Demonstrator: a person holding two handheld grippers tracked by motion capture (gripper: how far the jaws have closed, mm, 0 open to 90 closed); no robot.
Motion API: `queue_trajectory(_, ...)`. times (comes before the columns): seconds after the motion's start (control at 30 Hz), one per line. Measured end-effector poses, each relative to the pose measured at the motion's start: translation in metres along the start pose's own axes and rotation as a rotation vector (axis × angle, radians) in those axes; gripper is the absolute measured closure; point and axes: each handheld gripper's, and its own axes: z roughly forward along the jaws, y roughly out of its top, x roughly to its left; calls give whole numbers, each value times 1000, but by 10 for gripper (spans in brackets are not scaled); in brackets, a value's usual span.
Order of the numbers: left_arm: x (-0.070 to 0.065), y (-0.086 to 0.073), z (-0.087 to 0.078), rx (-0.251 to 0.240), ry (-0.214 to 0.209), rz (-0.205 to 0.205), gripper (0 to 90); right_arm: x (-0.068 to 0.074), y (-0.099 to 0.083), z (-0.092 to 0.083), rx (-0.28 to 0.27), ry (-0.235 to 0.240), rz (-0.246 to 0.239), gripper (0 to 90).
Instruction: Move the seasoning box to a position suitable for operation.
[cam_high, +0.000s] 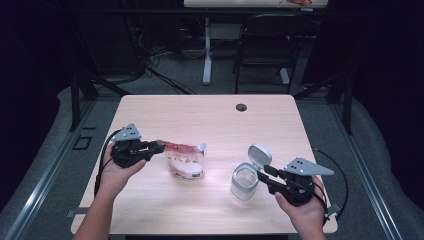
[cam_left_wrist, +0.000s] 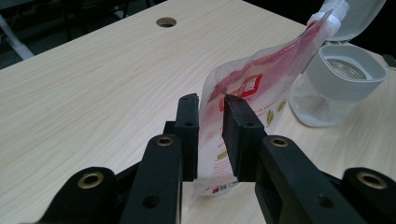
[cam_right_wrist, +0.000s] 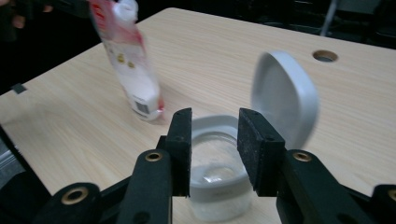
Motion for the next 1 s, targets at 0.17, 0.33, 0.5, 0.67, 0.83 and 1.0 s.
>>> queue_trajectory(0.17, 1, -1, 0, -8, -2, -6, 774, 6, 12, 14, -2, 22, -37, 707)
queue_trajectory(0.33, 1, -1, 0, -10, -5, -11, 777, 8, 22, 33, 6, 58, -40, 735)
queue_trajectory(0.5, 2, -2, 0, -17, -10, -16, 776, 18, 31, 54, 24, 89, -73, 742)
queue_trajectory(0.67, 2, -2, 0, -18, -11, -16, 777, 27, 40, 74, 37, 129, -105, 738)
queue_trajectory(0.83, 2, -2, 0, -19, -14, -19, 778, 34, 47, 89, 51, 147, -132, 735)
queue_trajectory(1.0, 3, -2, 0, -18, -17, -23, 778, 41, 53, 109, 60, 184, -148, 705)
